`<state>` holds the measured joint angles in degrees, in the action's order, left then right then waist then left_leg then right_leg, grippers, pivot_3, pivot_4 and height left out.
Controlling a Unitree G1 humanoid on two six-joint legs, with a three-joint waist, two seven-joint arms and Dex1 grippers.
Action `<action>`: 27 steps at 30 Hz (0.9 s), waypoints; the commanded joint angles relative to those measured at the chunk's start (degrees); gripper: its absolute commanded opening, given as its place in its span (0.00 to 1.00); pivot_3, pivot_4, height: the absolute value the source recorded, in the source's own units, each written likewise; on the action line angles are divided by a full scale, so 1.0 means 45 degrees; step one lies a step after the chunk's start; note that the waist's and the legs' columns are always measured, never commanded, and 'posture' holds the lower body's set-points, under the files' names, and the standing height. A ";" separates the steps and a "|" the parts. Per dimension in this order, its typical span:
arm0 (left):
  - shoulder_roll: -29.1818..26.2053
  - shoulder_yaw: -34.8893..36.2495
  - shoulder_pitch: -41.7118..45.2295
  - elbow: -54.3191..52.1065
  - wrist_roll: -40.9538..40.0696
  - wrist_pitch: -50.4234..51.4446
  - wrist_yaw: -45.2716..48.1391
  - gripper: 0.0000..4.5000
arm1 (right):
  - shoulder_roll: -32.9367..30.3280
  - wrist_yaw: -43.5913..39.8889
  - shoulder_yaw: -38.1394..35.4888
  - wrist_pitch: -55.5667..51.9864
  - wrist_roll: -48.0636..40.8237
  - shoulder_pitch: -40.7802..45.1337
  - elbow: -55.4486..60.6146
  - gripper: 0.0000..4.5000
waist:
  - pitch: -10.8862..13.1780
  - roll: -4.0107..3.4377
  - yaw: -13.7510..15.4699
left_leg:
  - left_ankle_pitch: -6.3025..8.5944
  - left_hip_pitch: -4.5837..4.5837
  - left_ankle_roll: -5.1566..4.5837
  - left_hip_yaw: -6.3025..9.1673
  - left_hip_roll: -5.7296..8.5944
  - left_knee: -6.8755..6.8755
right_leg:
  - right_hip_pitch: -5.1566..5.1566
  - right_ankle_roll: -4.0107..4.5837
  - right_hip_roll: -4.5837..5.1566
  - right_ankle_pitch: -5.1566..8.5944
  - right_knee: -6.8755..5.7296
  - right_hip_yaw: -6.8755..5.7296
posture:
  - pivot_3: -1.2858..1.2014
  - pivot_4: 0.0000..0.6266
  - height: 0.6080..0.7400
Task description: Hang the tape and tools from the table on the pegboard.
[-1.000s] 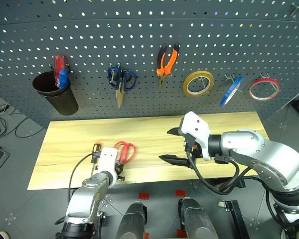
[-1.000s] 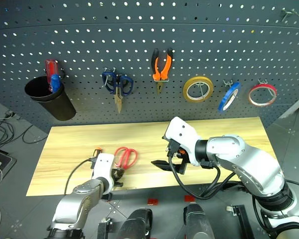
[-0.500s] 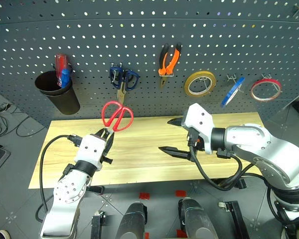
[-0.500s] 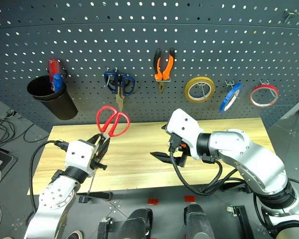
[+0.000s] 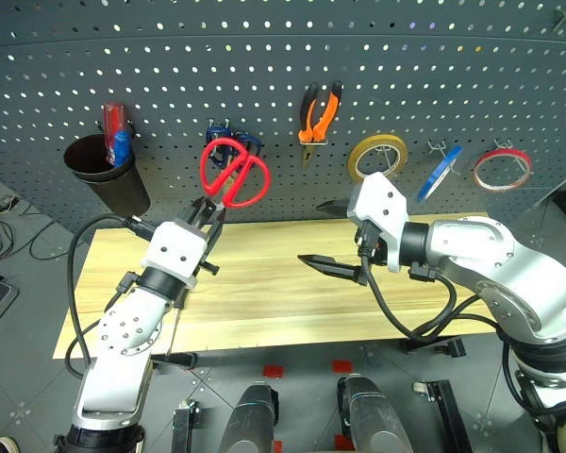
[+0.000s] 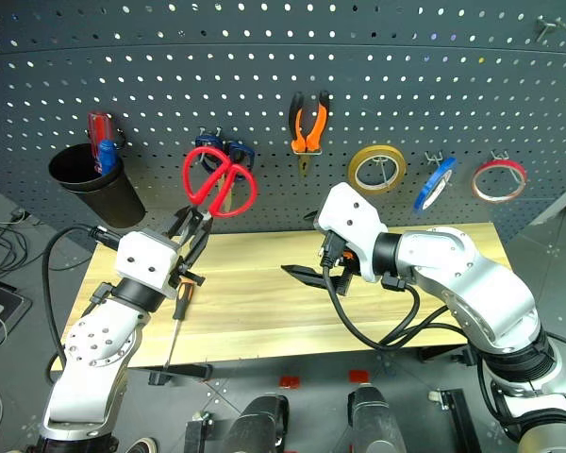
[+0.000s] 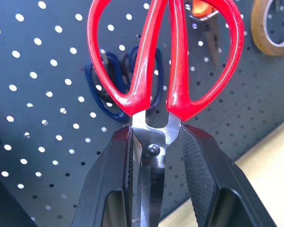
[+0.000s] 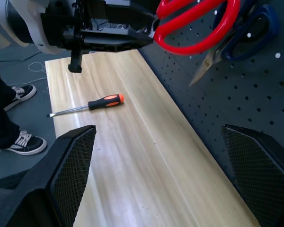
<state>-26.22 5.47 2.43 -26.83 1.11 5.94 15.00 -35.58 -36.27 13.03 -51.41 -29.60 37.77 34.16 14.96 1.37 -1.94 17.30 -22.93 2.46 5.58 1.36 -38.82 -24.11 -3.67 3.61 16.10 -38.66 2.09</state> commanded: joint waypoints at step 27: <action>0.0949 0.1494 0.0269 0.2273 -0.1502 0.5665 0.0245 0.91 | 0.1588 0.0649 0.1214 0.0619 0.1578 -0.0054 0.0307 1.00 | 0.0000 0.0001 -0.0128 | -0.0023 0.0000 0.0042 -0.0001 -0.0016 -0.0007 | -0.0026 0.0001 -0.0014 0.0000 -0.0027 0.0019 | 0.51 0.40 1.00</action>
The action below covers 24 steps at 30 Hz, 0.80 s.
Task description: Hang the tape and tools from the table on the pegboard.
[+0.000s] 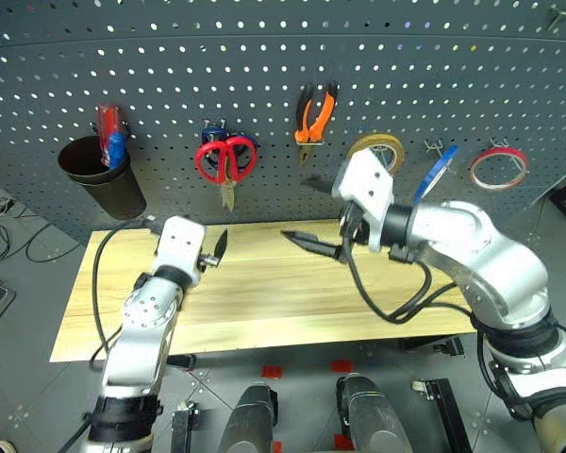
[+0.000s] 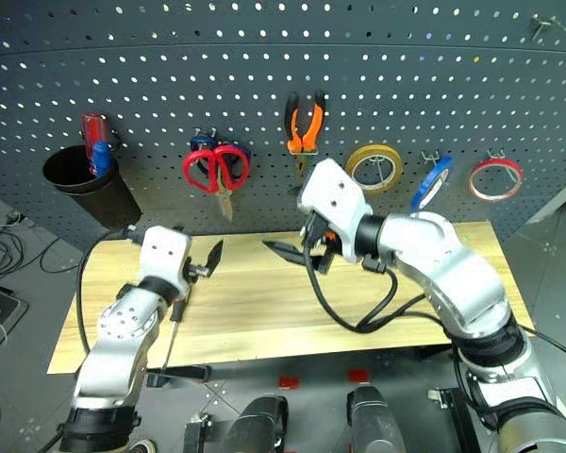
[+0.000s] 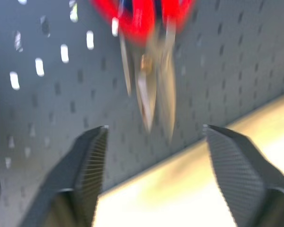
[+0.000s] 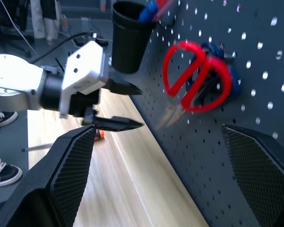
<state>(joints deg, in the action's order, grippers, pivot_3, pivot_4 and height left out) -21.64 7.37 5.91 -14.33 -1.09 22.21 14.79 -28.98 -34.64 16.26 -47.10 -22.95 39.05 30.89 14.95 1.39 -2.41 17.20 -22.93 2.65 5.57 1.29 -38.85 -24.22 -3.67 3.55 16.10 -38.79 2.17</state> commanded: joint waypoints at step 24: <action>-0.1322 0.1933 0.2585 0.7008 -0.2543 0.5857 0.0833 0.82 | 0.2498 0.1228 0.2553 -0.3508 -0.0134 0.0951 0.0905 1.00 | 0.0382 0.0028 -0.0186 | 0.0022 0.0001 -0.0041 0.0048 0.0004 0.0002 | -0.0016 0.0002 -0.0008 0.0001 -0.0030 -0.0020 | 0.51 0.54 1.00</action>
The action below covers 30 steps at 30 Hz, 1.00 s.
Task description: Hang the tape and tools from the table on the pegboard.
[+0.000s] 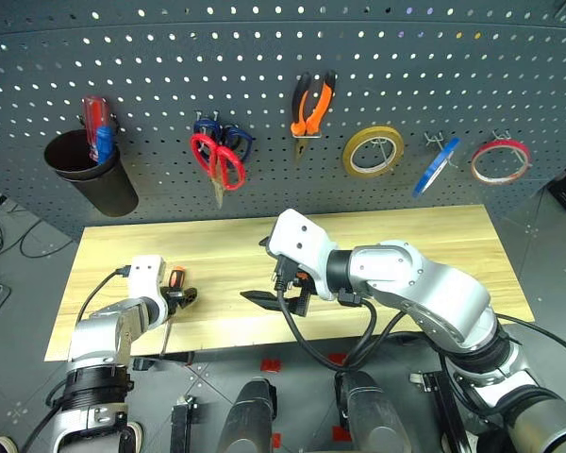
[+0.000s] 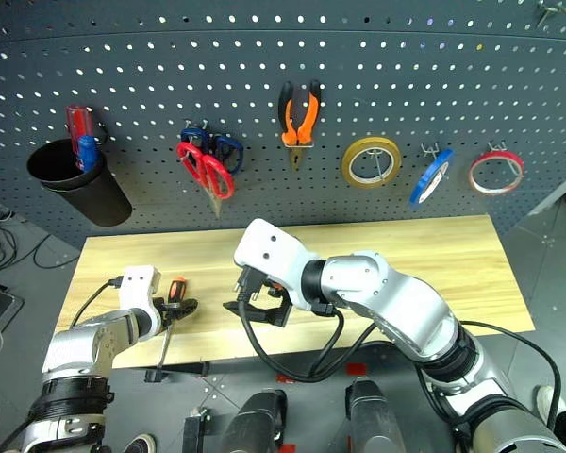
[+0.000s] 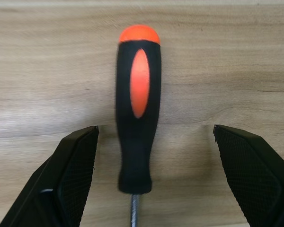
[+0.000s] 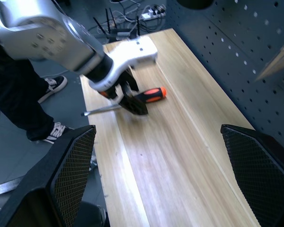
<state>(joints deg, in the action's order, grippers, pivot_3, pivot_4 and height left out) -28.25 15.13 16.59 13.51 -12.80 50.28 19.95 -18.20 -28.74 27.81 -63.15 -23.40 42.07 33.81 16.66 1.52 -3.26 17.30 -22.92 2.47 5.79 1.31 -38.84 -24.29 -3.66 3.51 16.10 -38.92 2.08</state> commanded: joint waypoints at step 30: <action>0.0877 0.0550 -0.2800 -0.8055 -0.0300 -0.6548 -0.0271 0.21 | -0.1491 -0.2217 -0.3340 0.2106 -0.1065 0.0982 0.0360 1.00 | -0.1030 0.0132 0.0102 | -0.0048 -0.0015 0.0093 -0.0045 0.0042 0.0010 | -0.0002 0.0000 0.0111 -0.0002 0.0031 0.0000 | 0.50 0.16 1.00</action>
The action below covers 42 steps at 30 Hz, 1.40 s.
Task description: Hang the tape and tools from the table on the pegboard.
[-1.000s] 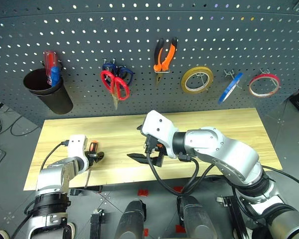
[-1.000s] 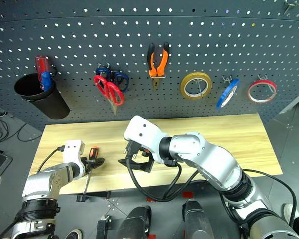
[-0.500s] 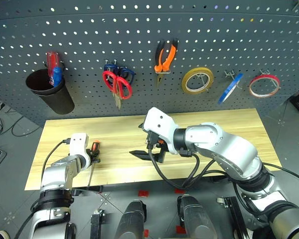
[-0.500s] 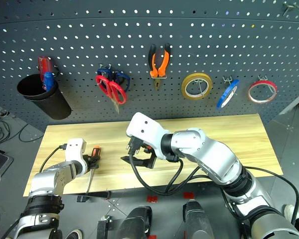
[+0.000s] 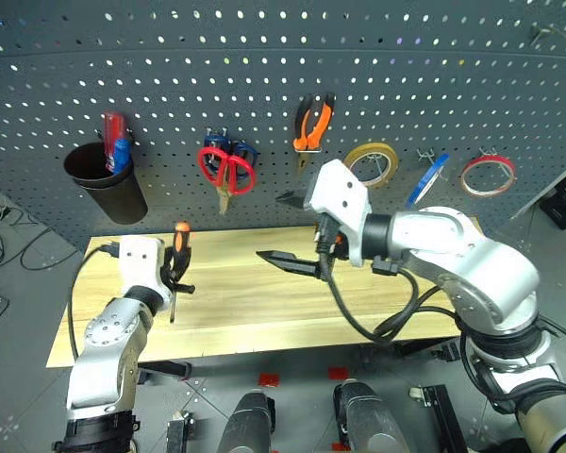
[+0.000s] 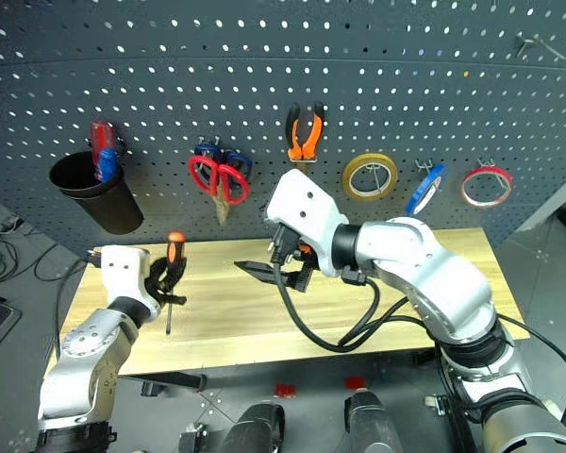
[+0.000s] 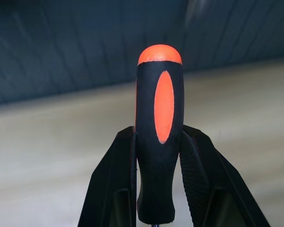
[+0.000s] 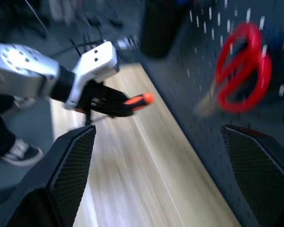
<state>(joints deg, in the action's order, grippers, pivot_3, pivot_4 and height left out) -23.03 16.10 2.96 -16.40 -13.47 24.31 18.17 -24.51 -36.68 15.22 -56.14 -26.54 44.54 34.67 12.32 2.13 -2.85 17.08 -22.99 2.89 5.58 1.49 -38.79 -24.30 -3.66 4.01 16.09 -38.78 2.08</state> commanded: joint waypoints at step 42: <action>-0.1690 0.1775 0.6614 0.2078 -0.0686 -0.2346 -0.2557 0.97 | 0.0724 -0.0136 -0.0760 0.2840 0.0895 0.0981 -0.2047 1.00 | -0.1192 0.0114 -0.0291 | -0.0001 0.0024 0.0001 0.0006 -0.0003 -0.0020 | -0.0002 0.0006 -0.0093 -0.0006 -0.0040 0.0036 | 0.51 0.09 1.00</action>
<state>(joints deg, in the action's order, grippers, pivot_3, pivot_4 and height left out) -30.88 26.09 31.04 -1.87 -15.40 10.69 6.87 -20.93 -38.17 14.67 -43.66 -21.68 49.65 24.48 6.96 2.64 -4.16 17.08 -22.88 2.89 5.67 1.52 -38.89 -24.28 -3.63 3.62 16.06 -38.96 2.22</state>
